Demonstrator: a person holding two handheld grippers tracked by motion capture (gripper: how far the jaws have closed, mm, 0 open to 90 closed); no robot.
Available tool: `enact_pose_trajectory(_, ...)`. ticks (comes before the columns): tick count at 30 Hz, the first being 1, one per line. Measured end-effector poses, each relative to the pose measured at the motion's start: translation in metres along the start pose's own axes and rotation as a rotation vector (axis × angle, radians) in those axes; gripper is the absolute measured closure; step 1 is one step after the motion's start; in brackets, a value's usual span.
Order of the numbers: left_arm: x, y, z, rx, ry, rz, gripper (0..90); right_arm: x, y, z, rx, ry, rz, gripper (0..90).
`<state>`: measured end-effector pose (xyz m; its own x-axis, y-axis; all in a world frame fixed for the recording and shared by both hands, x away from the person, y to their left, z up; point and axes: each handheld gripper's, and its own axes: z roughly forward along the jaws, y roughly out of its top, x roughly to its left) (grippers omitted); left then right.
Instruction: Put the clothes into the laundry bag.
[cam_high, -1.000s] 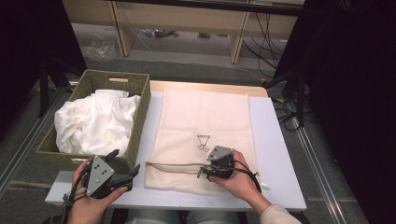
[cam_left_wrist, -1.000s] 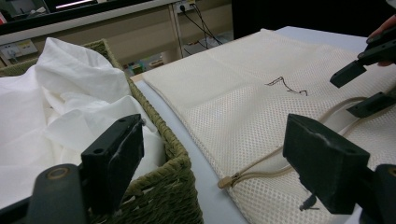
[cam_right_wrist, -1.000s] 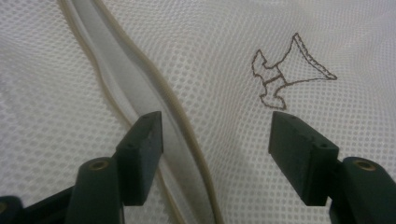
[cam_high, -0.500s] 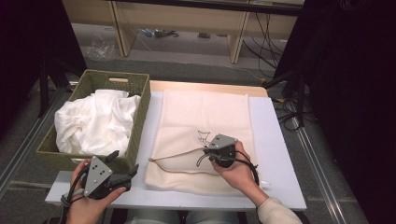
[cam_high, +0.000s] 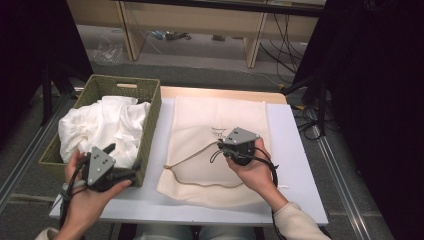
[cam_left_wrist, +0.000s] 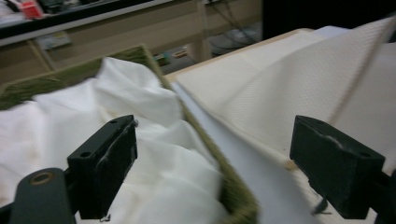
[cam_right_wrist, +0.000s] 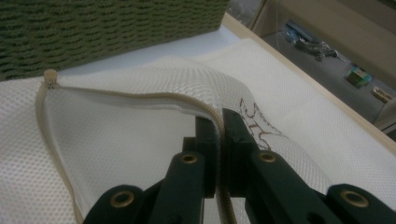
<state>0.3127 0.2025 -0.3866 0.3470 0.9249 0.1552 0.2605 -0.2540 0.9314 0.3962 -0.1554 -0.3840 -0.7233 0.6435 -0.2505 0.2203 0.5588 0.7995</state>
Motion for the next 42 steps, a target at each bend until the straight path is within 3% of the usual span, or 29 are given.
enact_pose_trajectory(2, 0.020, 0.011, 0.018, 0.038, 0.073, -0.002, 8.4, 0.000, 0.004, -0.002, 0.005, 0.012, 0.021, 86.4)
enact_pose_trajectory(3, 0.020, 0.011, 0.018, 0.038, 0.073, -0.002, 7.6, 0.000, 0.004, -0.002, 0.005, 0.012, 0.021, 86.4)
enact_pose_trajectory(5, 0.043, 0.016, 0.039, 0.103, 0.111, -0.042, 6.3, -0.001, 0.006, -0.002, -0.003, 0.012, 0.007, 87.2)
enact_pose_trajectory(7, 0.057, 0.017, 0.054, 0.149, 0.133, -0.067, 5.9, -0.002, 0.007, -0.002, -0.011, 0.001, -0.007, 87.7)
enact_pose_trajectory(8, 0.057, 0.017, 0.054, 0.149, 0.133, -0.067, 5.4, -0.002, 0.007, -0.002, -0.011, 0.001, -0.007, 87.7)
enact_pose_trajectory(9, 0.066, 0.017, 0.063, 0.182, 0.129, -0.087, 5.4, -0.002, 0.008, -0.002, -0.013, 0.001, -0.008, 87.9)
enact_pose_trajectory(11, 0.077, 0.016, 0.075, 0.222, 0.107, -0.150, 5.1, -0.002, 0.009, -0.003, -0.007, 0.003, 0.013, 88.4)
enact_pose_trajectory(12, 0.083, 0.017, 0.081, 0.268, 0.100, -0.178, 5.7, -0.002, 0.010, -0.003, -0.009, 0.003, 0.007, 88.6)
enact_pose_trajectory(14, 0.090, 0.018, 0.090, 0.280, 0.094, -0.194, 4.6, -0.004, 0.012, -0.003, -0.022, -0.011, 0.012, 88.9)
enact_pose_trajectory(15, 0.093, 0.020, 0.092, 0.303, 0.076, -0.208, 5.2, -0.004, 0.012, -0.003, -0.022, -0.011, 0.011, 89.0)
enact_pose_trajectory(16, 0.093, 0.024, 0.094, 0.325, 0.050, -0.248, 6.7, -0.004, 0.013, -0.003, -0.024, -0.013, 0.008, 89.1)
enact_pose_trajectory(18, 0.086, 0.031, 0.097, 0.312, 0.066, -0.183, 4.3, -0.004, 0.013, -0.003, -0.011, 0.003, 0.017, 89.1)
enact_pose_trajectory(19, 0.086, 0.032, 0.098, 0.340, 0.070, -0.153, 4.0, -0.004, 0.013, -0.003, -0.011, 0.002, 0.015, 89.1)
enact_pose_trajectory(21, 0.085, 0.030, 0.101, 0.344, 0.068, -0.164, 3.7, -0.004, 0.013, -0.002, -0.013, -0.001, 0.017, 89.1)
enact_pose_trajectory(23, 0.088, 0.024, 0.110, 0.407, 0.059, -0.177, 1.9, -0.004, 0.013, -0.003, -0.011, 0.001, 0.023, 89.0)
enact_pose_trajectory(25, 0.089, 0.018, 0.118, 0.452, 0.080, -0.191, 0.0, -0.002, 0.013, -0.003, -0.006, 0.002, 0.031, 89.0)
enact_pose_trajectory(27, 0.089, 0.014, 0.124, 0.474, 0.100, -0.183, 0.0, -0.003, 0.013, -0.002, -0.013, -0.004, 0.006, 88.8)
enact_pose_trajectory(30, 0.093, 0.008, 0.136, 0.513, 0.103, -0.224, 0.0, -0.003, 0.012, -0.001, -0.004, 0.007, 0.024, 88.7)
enact_pose_trajectory(35, 0.096, -0.005, 0.149, 0.574, 0.128, -0.235, 0.0, -0.004, 0.011, 0.000, -0.005, 0.014, 0.014, 88.7)
enact_pose_trajectory(40, 0.090, -0.015, 0.158, 0.610, 0.154, -0.195, 0.2, -0.004, 0.011, 0.000, 0.001, 0.017, 0.024, 88.7)
enact_pose_trajectory(42, 0.086, -0.016, 0.159, 0.643, 0.157, -0.157, 9.5, -0.004, 0.010, 0.000, -0.006, 0.005, 0.007, 88.7)
